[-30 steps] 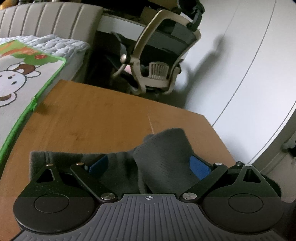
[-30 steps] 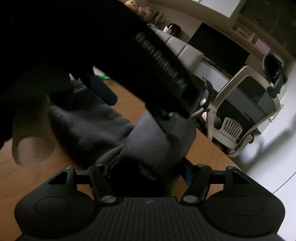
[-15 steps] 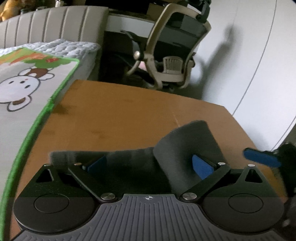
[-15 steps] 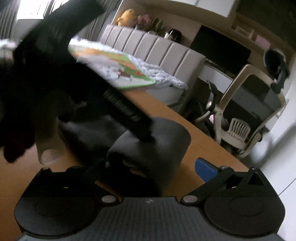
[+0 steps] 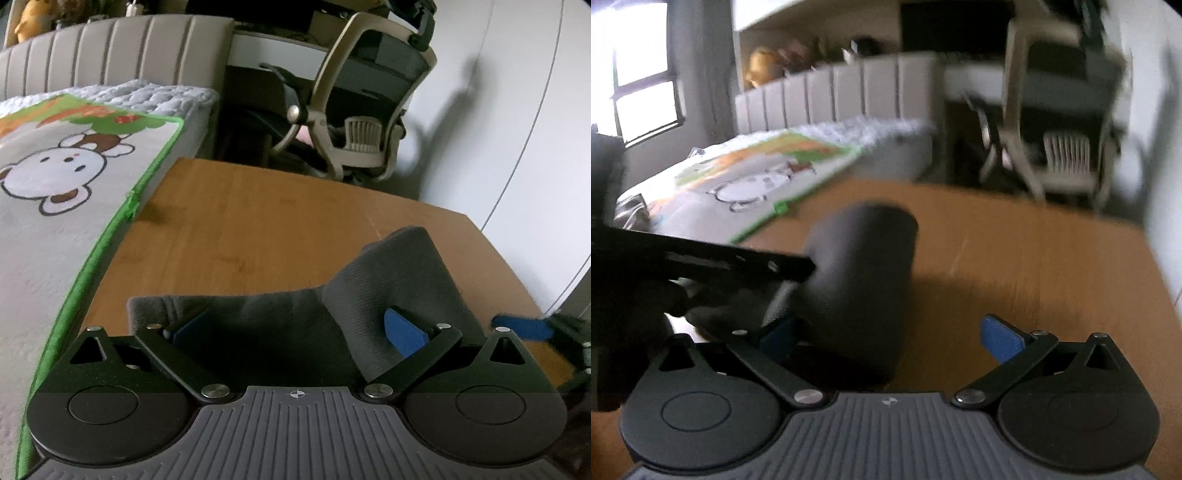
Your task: Fold clothes
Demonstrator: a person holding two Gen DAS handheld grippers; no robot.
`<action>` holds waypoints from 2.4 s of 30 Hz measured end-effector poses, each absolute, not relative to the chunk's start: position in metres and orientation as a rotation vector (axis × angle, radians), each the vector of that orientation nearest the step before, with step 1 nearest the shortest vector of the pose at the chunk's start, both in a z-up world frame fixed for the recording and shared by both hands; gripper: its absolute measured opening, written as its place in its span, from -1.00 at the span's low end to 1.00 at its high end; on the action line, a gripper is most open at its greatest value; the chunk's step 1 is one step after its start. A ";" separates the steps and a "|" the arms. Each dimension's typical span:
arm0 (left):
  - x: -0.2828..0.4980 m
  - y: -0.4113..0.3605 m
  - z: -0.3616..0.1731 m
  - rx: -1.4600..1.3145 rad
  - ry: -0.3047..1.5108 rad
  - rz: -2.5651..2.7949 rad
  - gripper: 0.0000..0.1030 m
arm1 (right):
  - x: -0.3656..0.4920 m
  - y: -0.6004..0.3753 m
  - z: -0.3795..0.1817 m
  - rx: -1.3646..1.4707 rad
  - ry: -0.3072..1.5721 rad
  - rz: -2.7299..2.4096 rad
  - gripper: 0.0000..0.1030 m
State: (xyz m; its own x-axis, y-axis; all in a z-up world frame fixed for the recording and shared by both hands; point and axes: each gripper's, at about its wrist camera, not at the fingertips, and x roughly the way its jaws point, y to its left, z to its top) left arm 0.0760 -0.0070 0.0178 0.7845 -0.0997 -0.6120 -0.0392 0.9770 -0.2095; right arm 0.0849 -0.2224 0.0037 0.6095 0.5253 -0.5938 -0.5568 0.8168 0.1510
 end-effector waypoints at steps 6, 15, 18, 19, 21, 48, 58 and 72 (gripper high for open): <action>0.075 -0.005 0.015 -0.219 0.668 -0.035 0.98 | 0.078 -0.225 -0.005 -0.026 0.653 0.633 1.00; 0.070 -0.003 0.007 -0.234 0.628 -0.047 1.00 | 0.074 -0.222 -0.004 -0.036 0.635 0.625 1.00; 0.066 -0.005 0.001 -0.229 0.588 -0.046 1.00 | 0.070 -0.218 -0.004 -0.065 0.613 0.610 1.00; 0.065 -0.006 -0.001 -0.226 0.573 -0.045 1.00 | 0.069 -0.218 -0.004 -0.068 0.610 0.608 1.00; 0.063 -0.006 -0.002 -0.229 0.560 -0.046 1.00 | 0.069 -0.218 -0.004 -0.068 0.607 0.607 1.00; 0.060 -0.002 -0.002 -0.256 0.544 -0.066 1.00 | 0.079 -0.235 -0.011 0.067 0.673 0.640 1.00; 0.059 -0.001 -0.002 -0.260 0.542 -0.068 1.00 | 0.080 -0.235 -0.012 0.089 0.686 0.645 1.00; 0.059 0.000 -0.003 -0.264 0.540 -0.070 1.00 | 0.081 -0.236 -0.014 0.111 0.696 0.649 1.00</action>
